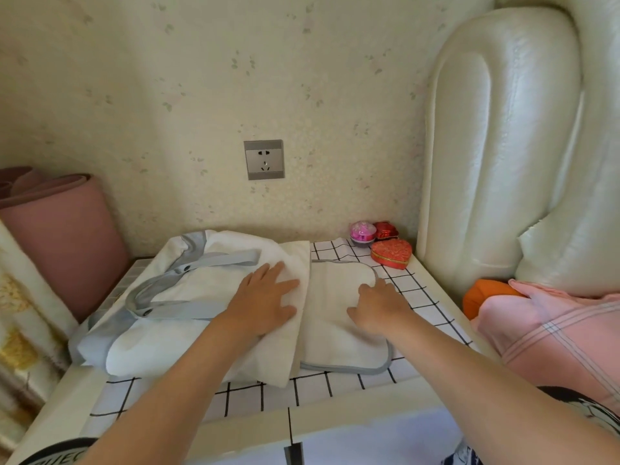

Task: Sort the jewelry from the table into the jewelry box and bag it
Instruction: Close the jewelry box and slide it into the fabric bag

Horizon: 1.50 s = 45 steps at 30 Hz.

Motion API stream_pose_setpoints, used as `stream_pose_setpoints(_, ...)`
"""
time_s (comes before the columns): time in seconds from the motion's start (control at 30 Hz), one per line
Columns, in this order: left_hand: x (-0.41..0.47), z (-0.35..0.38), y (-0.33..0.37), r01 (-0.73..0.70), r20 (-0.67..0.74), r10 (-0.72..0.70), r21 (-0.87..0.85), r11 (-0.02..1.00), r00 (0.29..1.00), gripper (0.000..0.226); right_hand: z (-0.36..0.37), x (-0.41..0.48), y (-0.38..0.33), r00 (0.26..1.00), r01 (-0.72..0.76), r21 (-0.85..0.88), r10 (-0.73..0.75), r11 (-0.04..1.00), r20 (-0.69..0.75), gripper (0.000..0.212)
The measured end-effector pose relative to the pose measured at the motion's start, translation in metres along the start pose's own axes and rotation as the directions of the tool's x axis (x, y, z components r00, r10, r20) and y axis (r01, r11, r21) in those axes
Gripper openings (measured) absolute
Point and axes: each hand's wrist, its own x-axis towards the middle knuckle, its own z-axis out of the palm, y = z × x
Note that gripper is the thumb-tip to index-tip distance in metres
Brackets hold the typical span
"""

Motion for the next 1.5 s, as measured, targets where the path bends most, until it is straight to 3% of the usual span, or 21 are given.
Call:
stream_pose_setpoints(0.17, 0.000, 0.002, 0.002, 0.001, 0.010, -0.002, 0.040, 0.999, 1.000, 0.069, 0.006, -0.003, -0.001, 0.986, -0.118, 0.107, 0.104, 0.987, 0.127, 0.070)
stream_pose_setpoints(0.27, 0.000, 0.001, 0.001, 0.003, 0.013, -0.003, 0.008, 1.000, 1.000, 0.072, 0.004, -0.002, -0.003, 0.986, -0.165, 0.305, 0.151, 0.938, 0.068, 0.074)
stream_pose_setpoints(0.33, 0.000, 0.000, 0.000, 0.007, 0.013, -0.007, -0.017, 1.000, 1.000, 0.075, -0.004, 0.001, -0.007, 0.990, -0.109, 0.470, 0.136, 0.876, -0.024, 0.081)
stream_pose_setpoints(0.43, -0.001, -0.002, 0.000, 0.008, -0.014, -0.009, -0.063, 0.998, 1.000, 0.084, -0.023, 0.000, -0.023, 0.987, 0.011, 0.663, 0.097, 0.749, -0.127, 0.072)
stream_pose_setpoints(0.53, -0.001, -0.008, -0.004, 0.053, -0.007, -0.057, -0.256, 0.965, 0.998, 0.089, -0.039, -0.004, -0.038, 0.984, 0.104, 0.778, 0.048, 0.619, -0.170, 0.025)
stream_pose_setpoints(0.6, 0.002, -0.016, -0.011, 0.100, -0.011, -0.113, -0.384, 0.918, 0.994, 0.087, -0.047, -0.012, -0.046, 0.989, 0.109, 0.886, 0.037, 0.451, -0.140, 0.020)
stream_pose_setpoints(0.67, 0.001, -0.023, -0.017, 0.136, -0.050, -0.166, -0.371, 0.919, 0.985, 0.080, -0.051, -0.016, -0.056, 0.997, 0.072, 0.960, -0.004, 0.269, -0.074, 0.019)
stream_pose_setpoints(0.73, -0.003, -0.028, -0.022, 0.178, -0.076, -0.201, -0.238, 0.955, 0.977, 0.076, -0.049, -0.016, -0.068, 0.998, 0.045, 0.979, -0.050, 0.196, -0.036, 0.014)
stream_pose_setpoints(0.8, -0.008, -0.029, -0.026, 0.208, -0.069, -0.223, -0.184, 0.961, 0.972, 0.075, -0.043, -0.015, -0.079, 0.997, 0.036, 0.972, -0.077, 0.234, -0.018, 0.012)
stream_pose_setpoints(1.03, -0.008, -0.017, -0.031, 0.128, -0.235, -0.211, -0.325, 0.937, 0.949, 0.049, -0.023, -0.006, -0.109, 0.992, -0.011, 0.978, -0.119, 0.210, 0.037, 0.006)
stream_pose_setpoints(1.2, -0.008, -0.013, -0.034, 0.085, -0.269, -0.198, -0.382, 0.920, 0.942, 0.036, -0.020, -0.006, -0.119, 0.995, -0.003, 0.972, -0.094, 0.233, 0.025, 0.010)
stream_pose_setpoints(1.27, -0.008, -0.015, -0.035, 0.078, -0.248, -0.189, -0.398, 0.914, 0.950, 0.034, -0.020, -0.005, -0.121, 0.996, 0.001, 0.970, -0.084, 0.245, 0.020, 0.009)
stream_pose_setpoints(1.37, -0.008, -0.025, -0.042, 0.113, -0.145, -0.192, -0.430, 0.896, 0.971, 0.010, -0.020, -0.007, -0.121, 0.993, 0.009, 0.972, -0.116, 0.234, 0.018, 0.011)
stream_pose_setpoints(1.5, -0.003, -0.031, -0.045, 0.148, -0.119, -0.214, -0.409, 0.900, 0.970, 0.019, -0.018, -0.006, -0.116, 0.991, 0.043, 0.975, -0.133, 0.219, -0.014, 0.025)
